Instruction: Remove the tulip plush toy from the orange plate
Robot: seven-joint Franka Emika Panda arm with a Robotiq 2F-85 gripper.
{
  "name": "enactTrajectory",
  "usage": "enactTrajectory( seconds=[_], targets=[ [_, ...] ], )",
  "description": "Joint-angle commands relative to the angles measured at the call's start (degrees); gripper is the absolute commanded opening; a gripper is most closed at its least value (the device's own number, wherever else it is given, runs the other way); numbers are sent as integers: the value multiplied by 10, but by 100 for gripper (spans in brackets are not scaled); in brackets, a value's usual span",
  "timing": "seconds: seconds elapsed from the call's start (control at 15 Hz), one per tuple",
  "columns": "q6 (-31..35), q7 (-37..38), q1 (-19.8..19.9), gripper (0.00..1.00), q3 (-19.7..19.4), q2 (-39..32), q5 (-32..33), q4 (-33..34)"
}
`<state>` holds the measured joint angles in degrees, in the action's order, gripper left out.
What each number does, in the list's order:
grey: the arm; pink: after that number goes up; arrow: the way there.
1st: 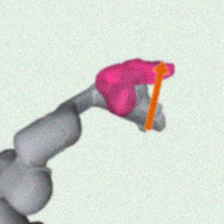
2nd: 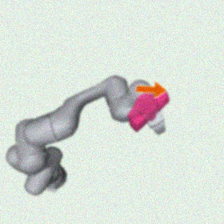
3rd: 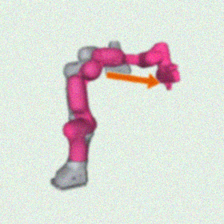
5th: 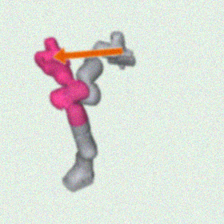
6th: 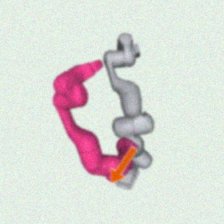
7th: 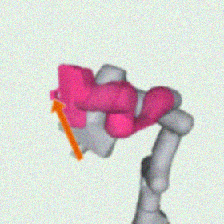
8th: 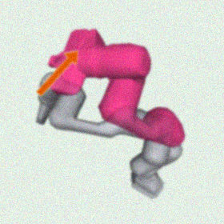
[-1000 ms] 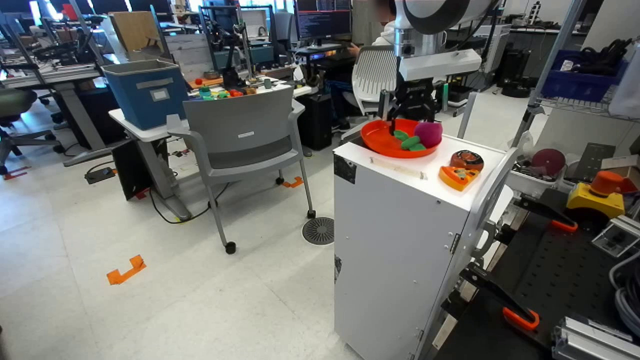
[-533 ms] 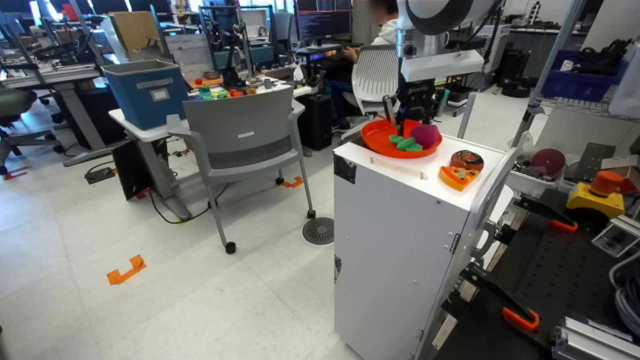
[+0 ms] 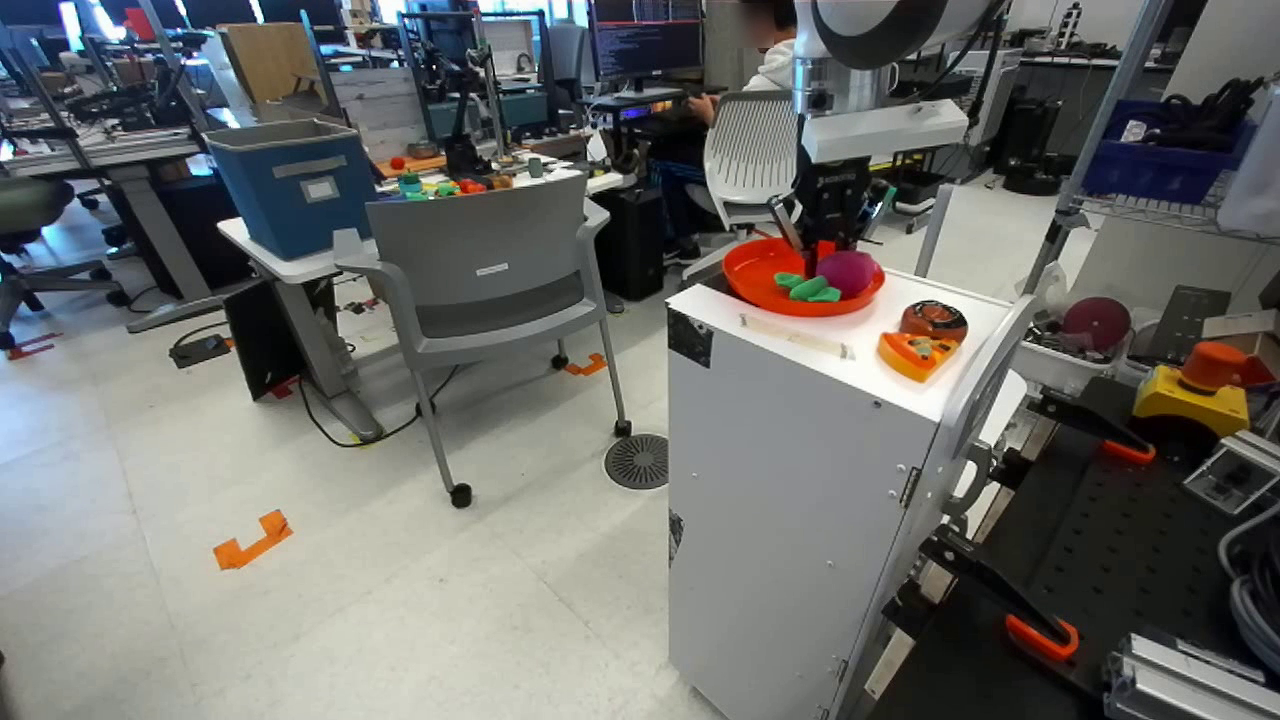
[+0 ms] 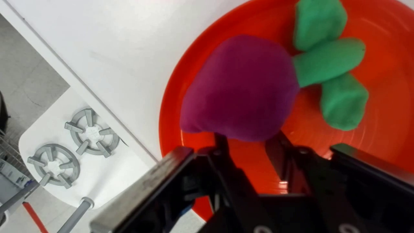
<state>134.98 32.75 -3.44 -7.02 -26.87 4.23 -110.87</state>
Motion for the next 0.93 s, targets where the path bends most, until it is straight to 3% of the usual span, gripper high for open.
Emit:
enactTrajectory(
  seconds=[0.0,0.27,0.87],
  targets=[
    [4,5,-6,68,-7,17,-1,-14],
    [-11,0,-1,98,-2,19,-13,-6],
    [-54,9,3,100,0,38,-49,2]
  ],
)
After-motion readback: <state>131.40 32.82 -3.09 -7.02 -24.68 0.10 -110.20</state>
